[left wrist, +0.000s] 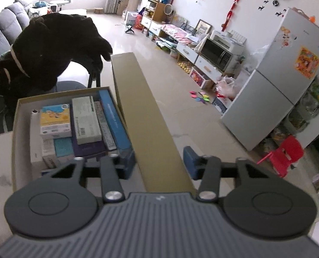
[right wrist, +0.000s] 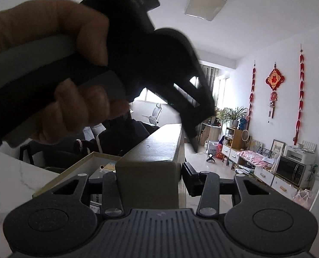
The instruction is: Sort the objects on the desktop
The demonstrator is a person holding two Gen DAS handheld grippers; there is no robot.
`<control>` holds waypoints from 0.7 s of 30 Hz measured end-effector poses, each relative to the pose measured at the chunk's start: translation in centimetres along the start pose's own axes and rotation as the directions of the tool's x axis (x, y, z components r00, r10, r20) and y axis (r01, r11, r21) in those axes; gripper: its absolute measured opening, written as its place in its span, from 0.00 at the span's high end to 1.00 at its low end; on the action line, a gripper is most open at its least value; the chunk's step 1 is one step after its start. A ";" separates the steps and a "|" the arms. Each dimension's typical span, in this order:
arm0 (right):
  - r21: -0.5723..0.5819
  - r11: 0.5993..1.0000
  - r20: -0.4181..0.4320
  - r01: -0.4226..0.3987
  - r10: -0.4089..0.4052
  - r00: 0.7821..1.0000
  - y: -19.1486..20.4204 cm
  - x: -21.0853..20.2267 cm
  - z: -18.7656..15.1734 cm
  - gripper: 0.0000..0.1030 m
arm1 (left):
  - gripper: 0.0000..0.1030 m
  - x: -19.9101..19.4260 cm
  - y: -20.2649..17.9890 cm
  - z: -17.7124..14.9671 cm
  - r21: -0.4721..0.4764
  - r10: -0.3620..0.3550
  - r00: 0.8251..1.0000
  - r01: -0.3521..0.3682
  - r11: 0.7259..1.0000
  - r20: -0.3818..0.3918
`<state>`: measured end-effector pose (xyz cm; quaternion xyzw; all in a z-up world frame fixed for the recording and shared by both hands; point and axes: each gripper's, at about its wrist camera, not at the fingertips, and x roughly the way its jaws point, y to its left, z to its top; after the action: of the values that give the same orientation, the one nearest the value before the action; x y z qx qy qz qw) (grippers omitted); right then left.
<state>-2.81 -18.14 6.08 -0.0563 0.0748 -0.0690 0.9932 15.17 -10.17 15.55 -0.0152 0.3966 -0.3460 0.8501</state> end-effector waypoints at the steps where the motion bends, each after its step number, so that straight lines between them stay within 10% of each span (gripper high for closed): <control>1: 0.002 1.000 0.001 -0.004 0.004 1.000 -0.1 0.0 0.0 0.54 | 0.57 -0.1 0.0 -0.1 0.008 0.000 1.000 0.000 1.000 0.004; 21: 0.002 0.997 -0.035 -0.079 0.079 0.996 -0.6 -0.2 0.3 0.20 | 0.61 -0.7 0.4 -0.7 0.047 -0.115 0.993 0.114 0.992 0.023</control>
<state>-3.01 -18.69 6.48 -0.0518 0.0944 -0.0309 0.9937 14.61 -9.22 15.41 -0.0231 0.3760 -0.4030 0.8341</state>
